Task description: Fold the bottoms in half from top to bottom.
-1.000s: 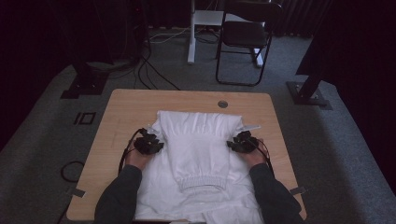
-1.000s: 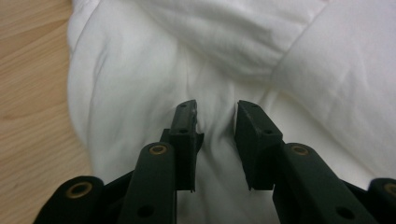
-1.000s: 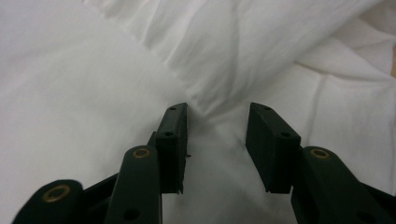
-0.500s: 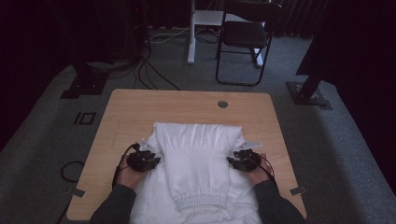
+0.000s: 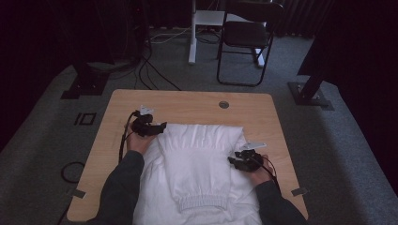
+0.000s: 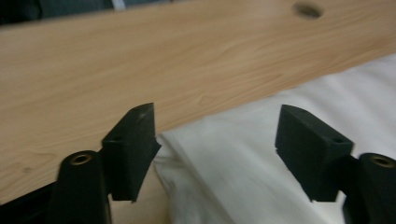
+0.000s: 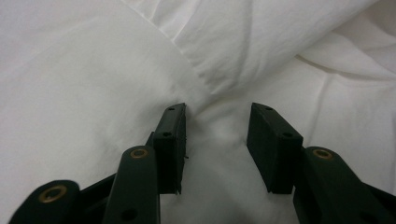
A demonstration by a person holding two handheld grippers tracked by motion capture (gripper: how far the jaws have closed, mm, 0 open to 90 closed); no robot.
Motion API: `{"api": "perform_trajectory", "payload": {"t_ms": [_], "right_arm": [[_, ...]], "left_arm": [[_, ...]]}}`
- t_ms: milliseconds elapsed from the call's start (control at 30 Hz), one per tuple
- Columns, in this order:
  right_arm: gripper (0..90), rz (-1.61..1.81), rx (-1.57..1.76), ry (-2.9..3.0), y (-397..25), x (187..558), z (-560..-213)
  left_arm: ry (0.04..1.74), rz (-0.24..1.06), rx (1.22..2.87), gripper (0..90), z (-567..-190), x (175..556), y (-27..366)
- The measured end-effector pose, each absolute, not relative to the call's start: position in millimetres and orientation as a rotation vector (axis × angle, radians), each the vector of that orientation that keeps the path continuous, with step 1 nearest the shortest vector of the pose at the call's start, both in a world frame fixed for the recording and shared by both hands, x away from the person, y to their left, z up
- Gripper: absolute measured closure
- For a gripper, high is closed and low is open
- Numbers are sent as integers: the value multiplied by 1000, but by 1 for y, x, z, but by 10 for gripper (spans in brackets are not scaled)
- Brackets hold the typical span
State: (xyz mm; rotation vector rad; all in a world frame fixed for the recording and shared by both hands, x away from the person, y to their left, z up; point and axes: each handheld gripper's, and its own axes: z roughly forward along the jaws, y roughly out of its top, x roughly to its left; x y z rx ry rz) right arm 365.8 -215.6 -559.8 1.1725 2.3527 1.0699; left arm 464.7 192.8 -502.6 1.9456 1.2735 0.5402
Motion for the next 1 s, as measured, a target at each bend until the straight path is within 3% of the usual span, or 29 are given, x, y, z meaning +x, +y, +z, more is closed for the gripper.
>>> {"api": "perform_trajectory", "payload": {"t_ms": [133,367,467,567,767,800,867,1000], "right_arm": [[563,1076,1176,2354,-216,366,-560],[558,1086,1186,2353,-217,366,-560],[531,1091,1180,2365,-217,366,-559],[523,1154,1181,2281,-224,368,-545],[288,1221,1253,2112,-233,397,-504],[288,1221,1253,2112,-233,397,-504],[196,1177,1299,2118,-230,431,-500],[175,1072,1375,2177,-223,470,-515]], "left_arm": [[1362,533,2006,221,-525,484,192],[1409,495,2052,207,-544,489,196],[1407,487,2054,229,-544,488,196],[1384,469,2067,314,-542,487,195],[1358,449,2076,430,-541,486,193],[1358,449,2076,432,-541,486,193],[1354,445,2074,437,-541,486,194],[1349,440,2070,445,-541,486,195]]}}
